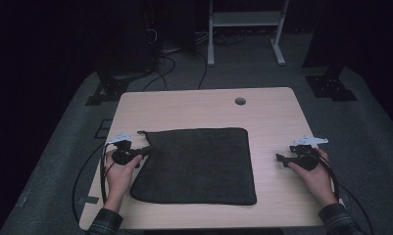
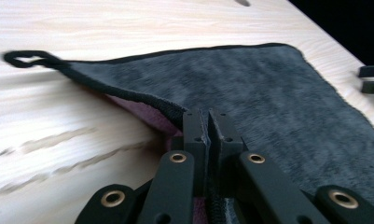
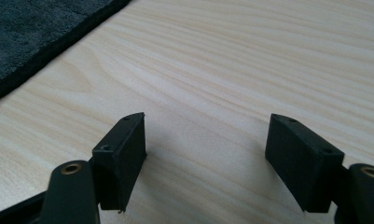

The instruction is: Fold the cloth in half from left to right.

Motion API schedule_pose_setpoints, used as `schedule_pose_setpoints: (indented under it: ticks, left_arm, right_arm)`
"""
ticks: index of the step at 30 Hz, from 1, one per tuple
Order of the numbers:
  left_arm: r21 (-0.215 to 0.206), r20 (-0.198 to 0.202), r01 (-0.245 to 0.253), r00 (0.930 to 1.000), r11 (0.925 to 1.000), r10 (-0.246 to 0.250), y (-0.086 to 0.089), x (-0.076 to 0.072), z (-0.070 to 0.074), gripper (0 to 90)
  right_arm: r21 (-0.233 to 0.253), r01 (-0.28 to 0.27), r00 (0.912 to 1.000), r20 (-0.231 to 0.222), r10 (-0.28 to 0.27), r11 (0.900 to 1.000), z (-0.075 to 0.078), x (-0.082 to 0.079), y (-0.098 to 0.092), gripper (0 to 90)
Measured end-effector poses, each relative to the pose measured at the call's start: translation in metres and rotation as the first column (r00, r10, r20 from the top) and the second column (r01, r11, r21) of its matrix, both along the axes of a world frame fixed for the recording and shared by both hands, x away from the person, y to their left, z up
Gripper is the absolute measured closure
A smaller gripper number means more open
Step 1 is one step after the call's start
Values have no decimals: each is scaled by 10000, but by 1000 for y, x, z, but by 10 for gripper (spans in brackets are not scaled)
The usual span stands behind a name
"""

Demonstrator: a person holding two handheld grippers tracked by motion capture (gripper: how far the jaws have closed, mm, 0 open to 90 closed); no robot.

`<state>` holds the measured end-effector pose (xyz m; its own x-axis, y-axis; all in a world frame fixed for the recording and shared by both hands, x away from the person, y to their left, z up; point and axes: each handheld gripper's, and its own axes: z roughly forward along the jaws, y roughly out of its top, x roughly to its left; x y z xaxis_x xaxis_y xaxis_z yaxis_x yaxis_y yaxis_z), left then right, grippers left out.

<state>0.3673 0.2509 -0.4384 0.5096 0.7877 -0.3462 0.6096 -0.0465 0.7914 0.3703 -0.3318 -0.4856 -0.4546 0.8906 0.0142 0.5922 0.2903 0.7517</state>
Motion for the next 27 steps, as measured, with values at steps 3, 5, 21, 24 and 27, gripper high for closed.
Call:
schedule_pose_setpoints:
  ticks: [3, 5, 21, 24, 27]
  left_arm:
    - [-10, 13, 261, 9997, 9997, -261, -8, 3, 2, 863]
    - [-22, 26, 446, 9990, 9990, -446, -14, 4, 4, 865]
    - [-268, 158, 1702, 9853, 9850, -1699, -61, 13, 11, 866]
    - [-365, 191, 1916, 9814, 9808, -1910, -68, 14, 12, 866]
    - [-335, 173, 2137, 9768, 9763, -2132, -78, 15, 12, 866]
  right_arm:
    - [2, -3, 10000, -3, 3, 10000, 0, 0, 0, 277]
    - [2, -6, 10000, -6, 6, 10000, 0, 0, 0, 276]
    - [-26, 79, 10000, -49, -79, 10000, 0, 1, 0, 239]
    - [-34, 180, 9998, -89, -180, 9998, 0, 1, 1, 214]
    - [-73, 292, 9994, -171, -293, 9995, -1, 2, 1, 168]
